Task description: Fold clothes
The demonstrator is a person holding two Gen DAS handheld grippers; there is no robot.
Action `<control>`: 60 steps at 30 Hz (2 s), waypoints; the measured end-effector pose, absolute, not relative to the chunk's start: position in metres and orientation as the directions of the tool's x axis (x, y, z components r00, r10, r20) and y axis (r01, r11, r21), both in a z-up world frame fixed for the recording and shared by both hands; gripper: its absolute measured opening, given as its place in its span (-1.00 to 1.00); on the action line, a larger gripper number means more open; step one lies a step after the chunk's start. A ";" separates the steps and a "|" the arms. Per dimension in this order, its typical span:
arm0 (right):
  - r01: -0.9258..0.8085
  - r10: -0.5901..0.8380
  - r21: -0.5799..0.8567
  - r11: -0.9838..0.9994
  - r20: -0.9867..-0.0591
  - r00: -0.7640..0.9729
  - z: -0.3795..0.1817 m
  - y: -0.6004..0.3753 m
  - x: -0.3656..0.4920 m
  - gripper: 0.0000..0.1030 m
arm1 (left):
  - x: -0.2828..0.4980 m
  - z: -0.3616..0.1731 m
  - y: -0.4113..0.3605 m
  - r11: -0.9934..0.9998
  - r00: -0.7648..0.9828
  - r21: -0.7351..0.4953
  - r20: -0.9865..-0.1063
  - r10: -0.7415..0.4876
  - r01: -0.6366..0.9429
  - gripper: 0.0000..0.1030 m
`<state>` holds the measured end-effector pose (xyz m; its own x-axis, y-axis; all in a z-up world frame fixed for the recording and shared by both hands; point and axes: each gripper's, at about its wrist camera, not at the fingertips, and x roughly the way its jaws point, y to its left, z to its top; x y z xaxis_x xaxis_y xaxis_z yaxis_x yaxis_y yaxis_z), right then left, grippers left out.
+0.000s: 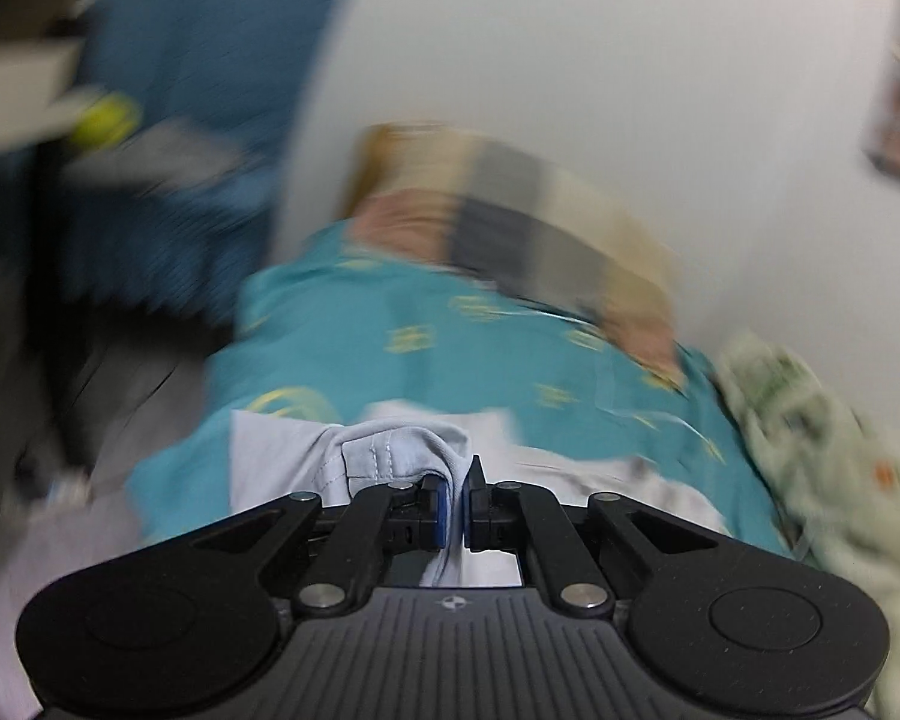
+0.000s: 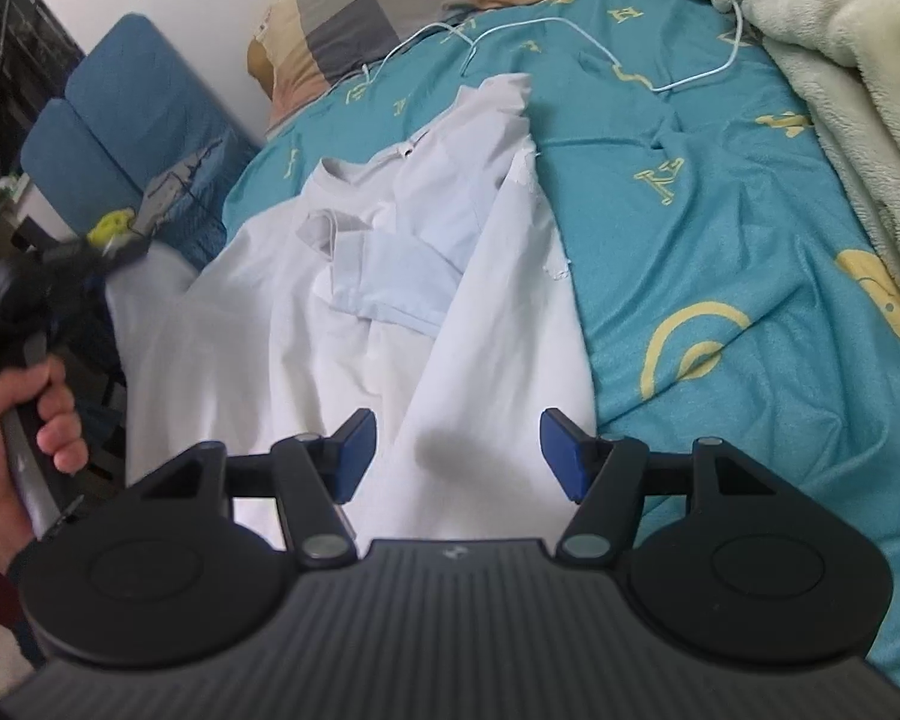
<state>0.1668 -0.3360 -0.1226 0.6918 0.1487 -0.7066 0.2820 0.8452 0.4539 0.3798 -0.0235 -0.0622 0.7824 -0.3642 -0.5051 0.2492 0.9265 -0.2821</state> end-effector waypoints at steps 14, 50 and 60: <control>0.336 0.098 0.465 0.819 -0.690 0.717 -0.133 -0.369 0.160 0.26 | 0.355 -0.164 -0.165 0.901 0.638 -0.224 -0.643 -0.424 0.372 -0.18; -0.041 0.171 0.267 0.963 -0.484 0.858 -0.080 -0.290 0.186 0.24 | 0.152 -0.067 -0.003 0.932 0.749 -0.247 -0.556 -0.361 0.266 0.24; -0.259 0.249 0.055 0.964 -0.522 0.816 -0.135 -0.210 0.328 0.21 | 0.184 -0.097 0.039 0.907 0.711 -0.319 -0.569 -0.414 0.273 0.24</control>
